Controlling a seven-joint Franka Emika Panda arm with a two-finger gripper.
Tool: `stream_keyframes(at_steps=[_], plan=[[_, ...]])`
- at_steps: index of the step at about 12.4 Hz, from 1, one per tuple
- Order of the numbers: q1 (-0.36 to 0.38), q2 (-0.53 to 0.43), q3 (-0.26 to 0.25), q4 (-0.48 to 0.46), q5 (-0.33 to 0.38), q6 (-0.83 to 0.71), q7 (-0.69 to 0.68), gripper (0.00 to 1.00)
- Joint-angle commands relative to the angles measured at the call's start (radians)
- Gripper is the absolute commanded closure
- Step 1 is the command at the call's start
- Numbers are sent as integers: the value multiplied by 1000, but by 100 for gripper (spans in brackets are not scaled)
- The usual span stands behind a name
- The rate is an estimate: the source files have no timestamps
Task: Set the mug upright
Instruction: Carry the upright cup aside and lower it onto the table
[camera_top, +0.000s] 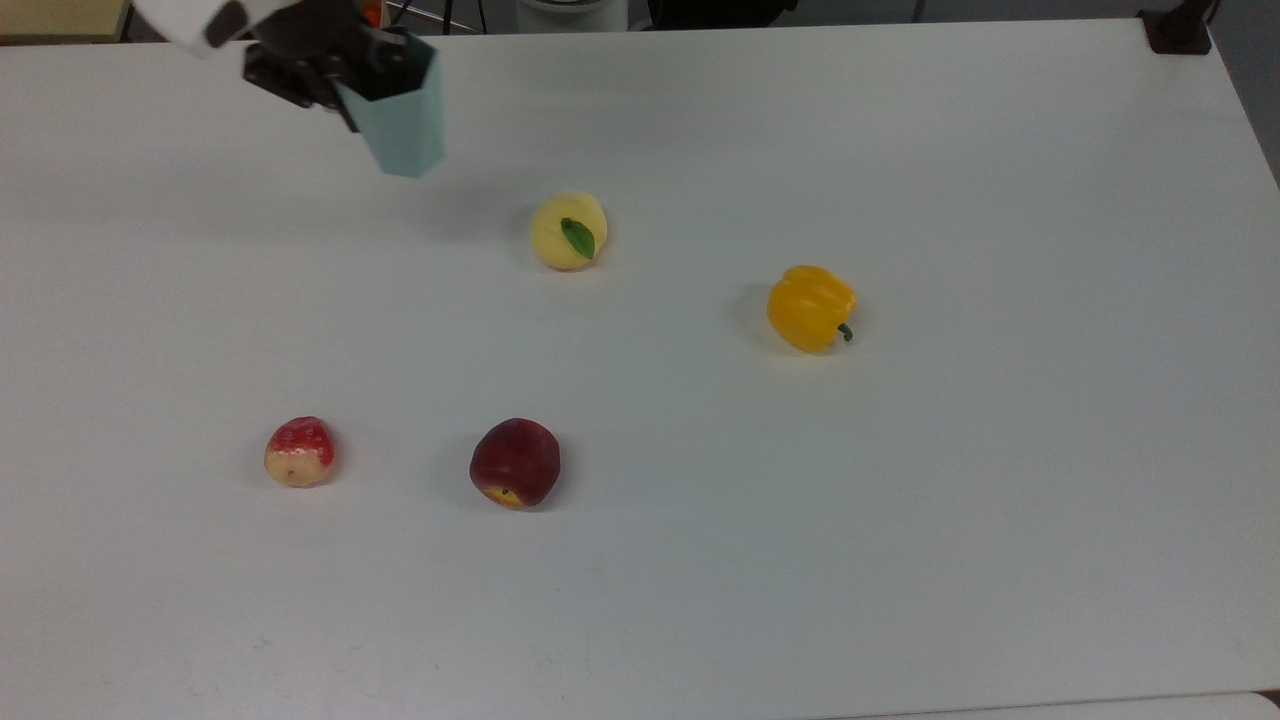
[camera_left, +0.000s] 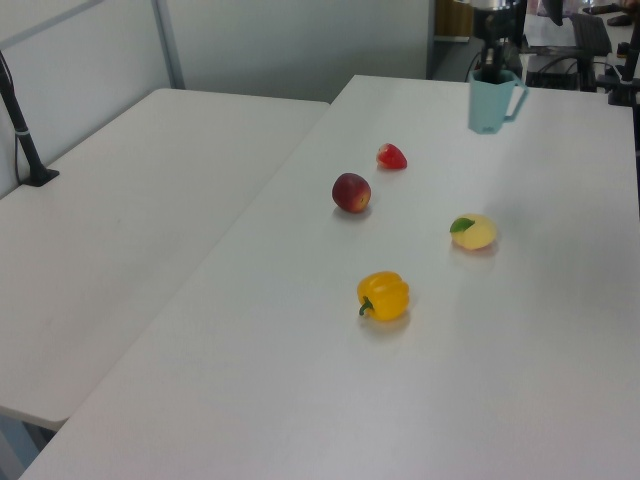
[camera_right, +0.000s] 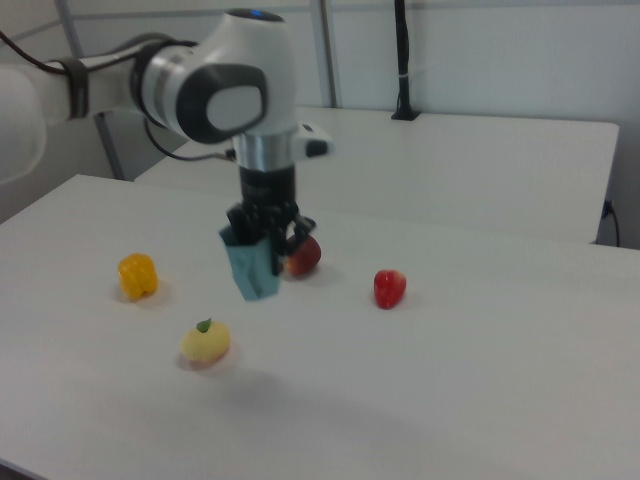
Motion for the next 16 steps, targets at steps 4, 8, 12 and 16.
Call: stream_keyframes(at_steps=[4, 8, 12, 16], plan=[[-20, 51, -146, -179, 23, 207, -237, 100], [-17, 172, -141, -178, 26, 319, -237, 100], [-14, 212, -132, -175, 28, 339, -237, 100], [-11, 208, -132, -173, 46, 334, -231, 30]])
